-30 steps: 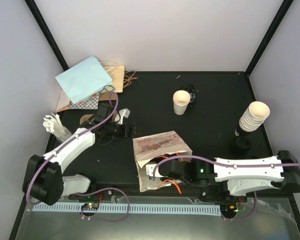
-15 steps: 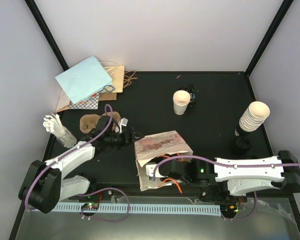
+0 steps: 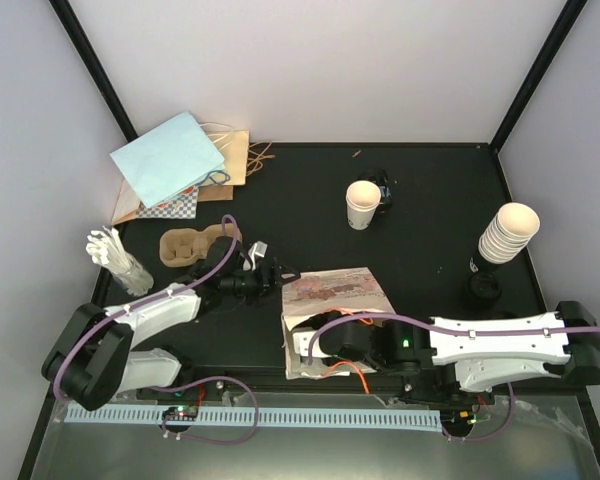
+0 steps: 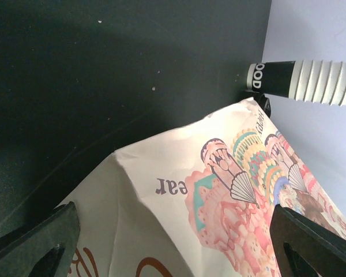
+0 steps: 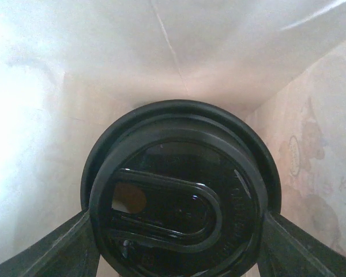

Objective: Pack the takeout coffee

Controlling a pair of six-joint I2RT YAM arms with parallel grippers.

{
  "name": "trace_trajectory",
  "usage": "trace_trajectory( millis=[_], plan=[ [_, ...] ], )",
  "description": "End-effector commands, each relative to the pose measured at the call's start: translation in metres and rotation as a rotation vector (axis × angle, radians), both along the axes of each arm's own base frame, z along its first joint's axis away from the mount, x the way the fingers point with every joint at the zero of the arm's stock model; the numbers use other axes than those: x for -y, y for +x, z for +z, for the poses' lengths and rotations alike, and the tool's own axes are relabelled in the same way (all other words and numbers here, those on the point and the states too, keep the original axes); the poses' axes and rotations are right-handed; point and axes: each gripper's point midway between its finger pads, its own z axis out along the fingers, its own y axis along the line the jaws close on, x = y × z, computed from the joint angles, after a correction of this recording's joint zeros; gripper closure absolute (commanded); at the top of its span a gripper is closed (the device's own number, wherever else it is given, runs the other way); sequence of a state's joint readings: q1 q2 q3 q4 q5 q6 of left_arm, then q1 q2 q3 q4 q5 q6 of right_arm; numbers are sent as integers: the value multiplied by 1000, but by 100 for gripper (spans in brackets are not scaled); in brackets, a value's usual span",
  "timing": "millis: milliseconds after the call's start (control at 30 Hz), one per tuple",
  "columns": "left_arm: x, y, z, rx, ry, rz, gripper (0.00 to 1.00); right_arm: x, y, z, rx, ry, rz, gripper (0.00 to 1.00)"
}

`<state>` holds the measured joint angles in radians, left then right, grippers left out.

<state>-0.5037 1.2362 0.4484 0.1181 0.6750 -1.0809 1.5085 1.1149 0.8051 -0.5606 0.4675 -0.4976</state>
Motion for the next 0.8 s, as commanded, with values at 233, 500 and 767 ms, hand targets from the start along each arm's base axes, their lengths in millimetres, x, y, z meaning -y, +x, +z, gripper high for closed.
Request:
trace_trajectory(
  millis=[233, 500, 767],
  plan=[
    [7, 18, 14, 75, -9, 14, 7, 3, -8, 31, 57, 72, -34, 54],
    [10, 20, 10, 92, 10, -15, 7, 13, -38, 27, -56, 44, 57, 55],
    [20, 32, 9, 104, 29, -68, 6, 27, -44, 8, -70, -18, 114, 56]
  ],
)
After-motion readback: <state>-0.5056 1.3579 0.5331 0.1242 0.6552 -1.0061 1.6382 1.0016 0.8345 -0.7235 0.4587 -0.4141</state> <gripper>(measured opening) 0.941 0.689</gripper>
